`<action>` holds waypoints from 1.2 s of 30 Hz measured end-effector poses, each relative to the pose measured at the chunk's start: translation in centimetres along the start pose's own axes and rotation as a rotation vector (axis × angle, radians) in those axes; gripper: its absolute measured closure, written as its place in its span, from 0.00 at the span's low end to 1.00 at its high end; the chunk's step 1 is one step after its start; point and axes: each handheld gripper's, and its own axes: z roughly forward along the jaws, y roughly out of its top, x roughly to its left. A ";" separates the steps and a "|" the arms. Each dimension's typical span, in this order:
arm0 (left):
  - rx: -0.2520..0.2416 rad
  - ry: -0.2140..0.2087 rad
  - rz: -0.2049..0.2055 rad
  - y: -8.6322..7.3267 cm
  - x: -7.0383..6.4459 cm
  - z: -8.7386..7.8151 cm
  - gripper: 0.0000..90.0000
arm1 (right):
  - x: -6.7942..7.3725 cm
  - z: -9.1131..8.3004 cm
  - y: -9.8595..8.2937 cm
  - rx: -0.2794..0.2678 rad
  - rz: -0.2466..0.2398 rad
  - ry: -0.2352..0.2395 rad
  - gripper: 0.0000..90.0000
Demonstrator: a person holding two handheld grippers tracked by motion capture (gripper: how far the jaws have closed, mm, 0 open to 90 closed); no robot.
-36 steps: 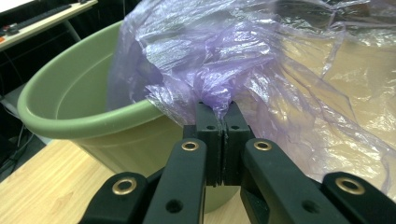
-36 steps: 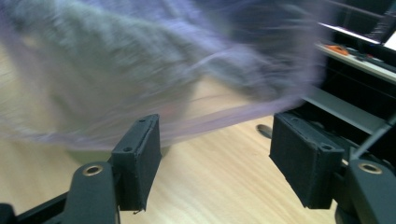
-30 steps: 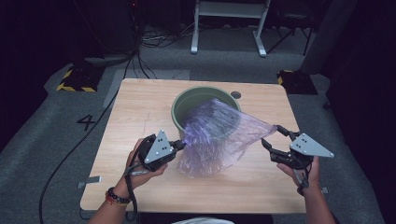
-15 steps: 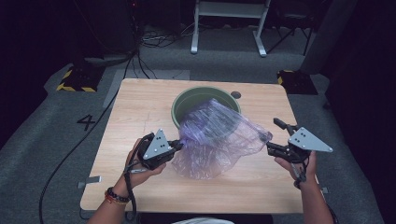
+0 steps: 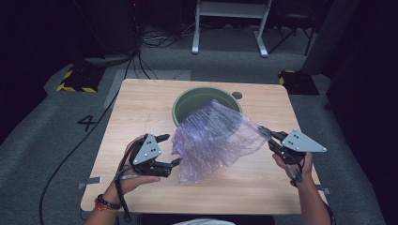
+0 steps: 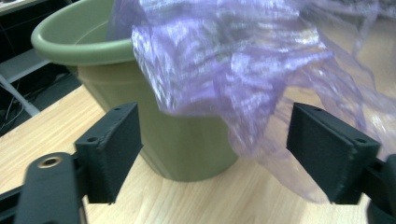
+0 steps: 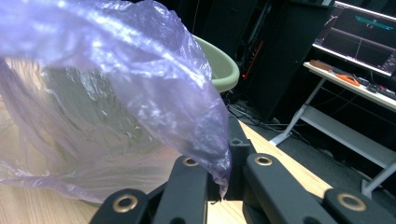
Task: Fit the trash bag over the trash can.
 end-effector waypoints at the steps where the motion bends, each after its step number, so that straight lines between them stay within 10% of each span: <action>1: 0.001 0.001 0.001 -0.1 -0.1 -0.2 0.18 | 0.0 0.0 0.0 0.007 -0.001 -0.004 1.00; 11: -0.006 -0.008 0.002 -0.5 -1.8 -2.3 0.17 | 0.3 -0.1 0.1 0.017 -0.004 -0.011 1.00; 29: -0.008 -0.044 0.060 1.2 -6.7 0.6 0.18 | 1.1 0.3 -0.2 0.038 -0.029 0.015 1.00; 36: -0.003 -0.008 0.047 1.6 -5.8 1.1 0.57 | 1.2 0.2 0.1 0.035 -0.037 0.024 1.00</action>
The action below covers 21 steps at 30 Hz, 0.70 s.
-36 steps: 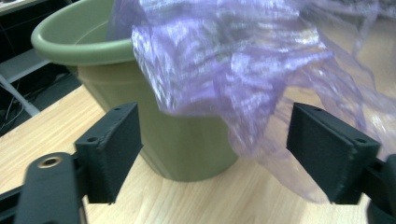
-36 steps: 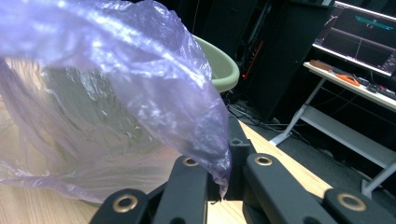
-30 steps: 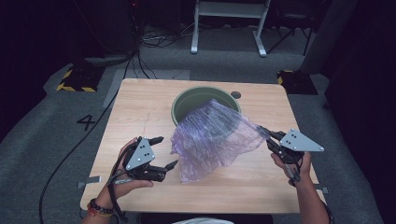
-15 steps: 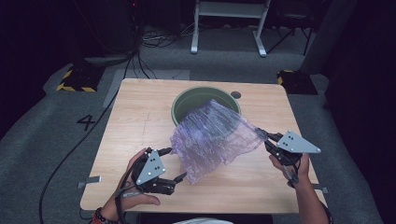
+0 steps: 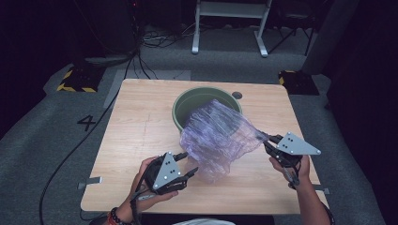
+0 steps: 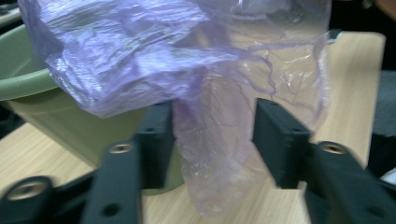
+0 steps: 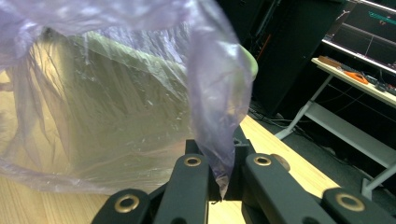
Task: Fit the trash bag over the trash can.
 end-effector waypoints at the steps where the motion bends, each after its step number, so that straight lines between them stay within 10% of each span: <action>1: -0.007 0.007 0.005 0.0 0.2 -0.1 0.68 | 0.0 0.0 0.0 -0.001 -0.004 0.003 1.00; 5: -0.002 -0.009 0.002 -0.1 0.7 -0.2 0.75 | 0.0 0.0 0.2 0.000 -0.010 0.003 1.00; 11: -0.013 -0.019 -0.022 -0.4 -0.7 -0.4 0.19 | 0.0 0.1 0.0 0.002 -0.004 0.003 1.00; 21: 0.015 0.038 -0.034 -0.6 -3.7 1.6 0.17 | 0.4 0.3 -0.3 0.010 0.006 0.025 1.00</action>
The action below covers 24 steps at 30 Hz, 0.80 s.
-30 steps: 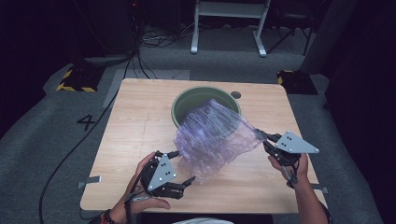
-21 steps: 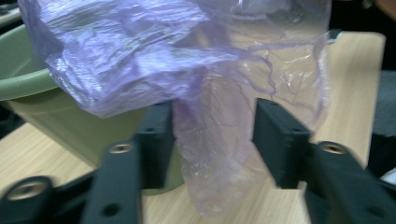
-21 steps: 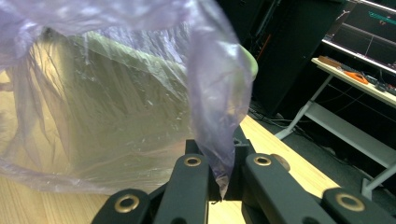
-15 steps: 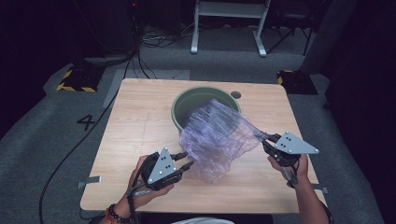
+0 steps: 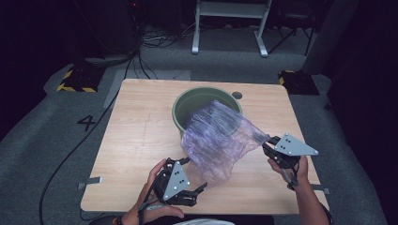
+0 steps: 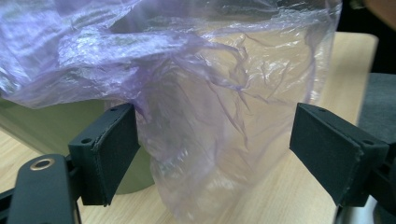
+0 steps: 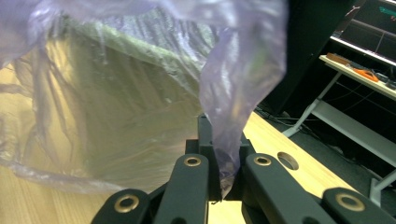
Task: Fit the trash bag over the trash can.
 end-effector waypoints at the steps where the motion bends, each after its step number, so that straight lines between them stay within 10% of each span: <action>1: -0.003 -0.005 0.000 -0.1 -0.1 0.1 0.17 | 0.1 0.1 0.0 0.002 -0.002 0.005 1.00; 8: -0.050 -0.003 0.008 -0.2 -0.6 -1.4 0.17 | 0.1 -0.1 -0.2 0.006 -0.001 0.009 1.00; 19: -0.084 0.092 -0.090 1.3 3.0 -0.4 0.19 | 1.4 -0.1 0.7 -0.021 -0.054 0.067 1.00; 24: -0.117 0.171 -0.048 2.0 4.6 -0.9 0.68 | 1.7 -0.3 0.9 -0.032 -0.074 0.090 1.00</action>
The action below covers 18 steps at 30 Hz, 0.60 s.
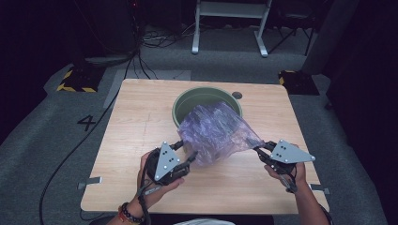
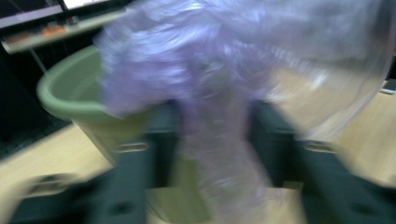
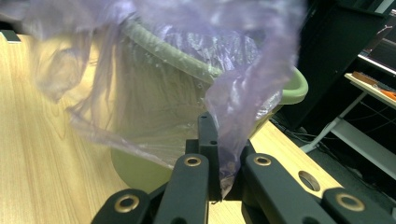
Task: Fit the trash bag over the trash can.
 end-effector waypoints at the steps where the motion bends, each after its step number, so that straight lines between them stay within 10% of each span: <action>1: 0.002 0.014 0.004 0.1 0.3 0.0 0.75 | 0.0 -0.1 0.0 0.000 -0.001 0.001 1.00; 5: -0.011 0.032 -0.011 0.2 2.5 -0.4 0.98 | -0.3 -0.2 0.0 -0.002 0.005 -0.004 1.00; 18: 0.018 0.035 -0.125 -1.5 8.6 1.0 1.00 | -3.0 1.9 -0.4 0.013 0.083 -0.053 1.00</action>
